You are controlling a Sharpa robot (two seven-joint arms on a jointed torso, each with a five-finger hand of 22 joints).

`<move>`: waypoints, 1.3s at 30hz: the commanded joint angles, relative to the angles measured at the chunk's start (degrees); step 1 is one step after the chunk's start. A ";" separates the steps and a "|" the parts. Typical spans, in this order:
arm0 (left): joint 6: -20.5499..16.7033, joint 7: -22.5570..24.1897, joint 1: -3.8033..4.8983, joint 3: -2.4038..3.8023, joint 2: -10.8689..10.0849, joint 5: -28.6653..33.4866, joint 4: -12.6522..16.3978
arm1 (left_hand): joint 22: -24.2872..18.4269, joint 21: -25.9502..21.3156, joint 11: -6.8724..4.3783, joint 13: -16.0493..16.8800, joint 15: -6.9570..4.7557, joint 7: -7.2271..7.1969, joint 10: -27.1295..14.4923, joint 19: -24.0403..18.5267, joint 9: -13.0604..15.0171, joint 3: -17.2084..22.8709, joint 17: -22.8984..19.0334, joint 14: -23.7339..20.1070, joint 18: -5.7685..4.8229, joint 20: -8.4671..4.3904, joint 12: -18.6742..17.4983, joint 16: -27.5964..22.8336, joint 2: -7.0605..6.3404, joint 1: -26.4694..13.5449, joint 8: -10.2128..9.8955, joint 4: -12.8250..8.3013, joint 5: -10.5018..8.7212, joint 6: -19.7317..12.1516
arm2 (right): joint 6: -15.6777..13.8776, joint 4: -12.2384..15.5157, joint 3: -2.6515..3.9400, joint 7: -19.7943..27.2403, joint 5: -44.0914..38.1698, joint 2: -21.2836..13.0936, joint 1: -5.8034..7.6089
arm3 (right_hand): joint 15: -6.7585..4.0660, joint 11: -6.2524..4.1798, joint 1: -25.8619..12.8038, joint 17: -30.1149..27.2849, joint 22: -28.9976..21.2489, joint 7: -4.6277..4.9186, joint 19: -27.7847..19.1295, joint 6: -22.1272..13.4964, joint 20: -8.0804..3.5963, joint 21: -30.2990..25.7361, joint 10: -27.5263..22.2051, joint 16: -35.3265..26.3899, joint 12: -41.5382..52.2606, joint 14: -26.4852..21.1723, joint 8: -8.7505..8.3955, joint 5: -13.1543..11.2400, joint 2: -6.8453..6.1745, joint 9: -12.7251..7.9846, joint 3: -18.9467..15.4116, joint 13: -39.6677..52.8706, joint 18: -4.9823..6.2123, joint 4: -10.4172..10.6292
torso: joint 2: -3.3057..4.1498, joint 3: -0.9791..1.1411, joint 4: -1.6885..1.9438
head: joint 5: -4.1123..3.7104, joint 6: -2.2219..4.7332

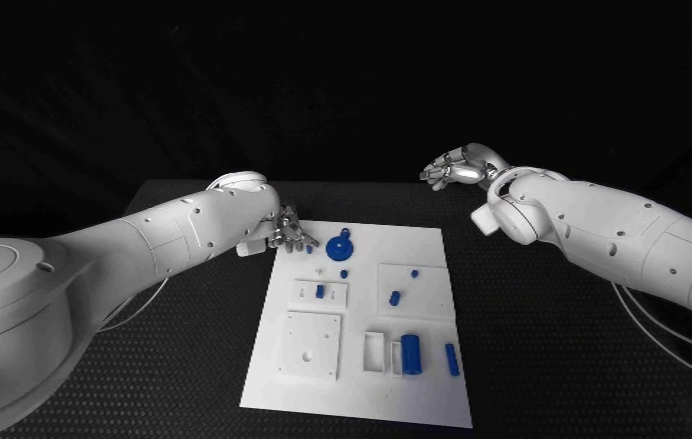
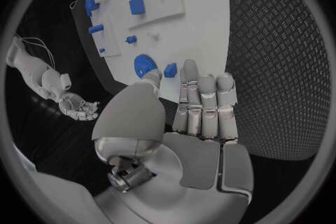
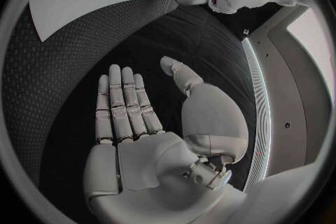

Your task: Assemble the parts on the task board

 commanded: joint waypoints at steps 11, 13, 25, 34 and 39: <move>0.33 0.72 -0.16 0.03 0.63 1.72 -0.96 | 0.57 0.50 0.12 0.29 0.08 0.41 -0.73 -0.68 -0.07 -0.46 0.21 -0.68 -0.30 -5.73 0.32 0.82 1.70 1.16 0.45 -0.06 0.40 -0.13 | 0.53 -0.14 0.01 0.42 0.17 0.25 -0.01 | -0.02 0.02 -0.20 0.11 0.12 -0.02 -0.28 -0.45 0.13 -0.23 0.42 -0.25 -0.26 -0.33 0.17 0.36 0.44 -0.07 -0.26 -0.09 -0.86 0.19 | -0.01 -0.03 0.04 | 0.25 -0.11; -0.02 0.93 -0.17 0.03 0.67 2.05 -1.16 | 0.70 0.49 0.18 0.29 0.12 0.47 -0.92 -0.79 -0.11 -0.57 0.20 -0.82 -0.30 -5.70 0.21 0.92 2.05 1.42 0.39 -0.06 0.40 -0.32 | 0.53 -0.13 0.01 0.41 0.17 0.26 -0.01 | -0.02 0.02 -0.19 0.11 0.13 -0.02 -0.28 -0.45 0.13 -0.24 0.42 -0.25 -0.26 -0.33 0.17 0.36 0.45 -0.07 -0.26 -0.09 -0.86 0.19 | 0.00 -0.03 0.09 | 0.20 -0.12; 0.65 1.72 -0.19 0.03 0.77 4.52 -2.07 | 1.87 0.53 0.33 0.56 0.27 0.60 -1.20 -1.29 -0.16 -1.43 0.10 -1.43 -0.24 -5.50 -0.12 1.99 6.15 5.87 0.57 -0.19 0.19 -0.67 | 0.56 -0.18 0.01 0.45 0.18 0.42 -0.01 | -0.03 0.02 -0.18 0.14 0.17 -0.02 -0.27 -0.47 0.12 -0.28 0.41 -0.27 -0.26 -0.33 0.17 0.39 0.47 -0.09 -0.26 -0.10 -0.85 0.18 | 0.01 -0.05 0.00 | 0.21 -0.10; 1.25 1.82 -0.20 0.04 0.98 5.12 -2.33 | 2.55 0.72 0.28 0.75 0.21 0.55 -1.09 -1.18 -0.18 -2.27 0.13 -1.41 -0.23 -5.52 -0.18 2.90 6.80 9.17 0.76 -0.21 -0.06 -0.55 | 0.59 -0.17 0.01 0.42 0.18 0.46 -0.01 | -0.03 0.02 -0.17 0.16 0.20 -0.02 -0.26 -0.48 0.12 -0.31 0.42 -0.28 -0.26 -0.32 0.17 0.40 0.49 -0.10 -0.26 -0.11 -0.84 0.18 | 0.02 -0.02 0.03 | 0.24 -0.22; 0.97 1.87 -0.20 0.04 0.81 5.30 -2.12 | 3.19 1.00 0.05 0.93 -0.02 0.30 -0.47 -0.89 -0.09 -2.85 0.23 -1.21 -0.16 -5.67 -0.09 3.97 7.84 12.99 1.18 -0.41 0.10 0.05 | 0.58 -0.20 0.01 0.43 0.18 0.45 -0.01 | -0.04 0.01 -0.17 0.18 0.22 -0.02 -0.25 -0.48 0.12 -0.33 0.42 -0.29 -0.25 -0.32 0.17 0.42 0.50 -0.11 -0.26 -0.11 -0.84 0.19 | 0.02 -0.02 -0.01 | 0.31 -0.26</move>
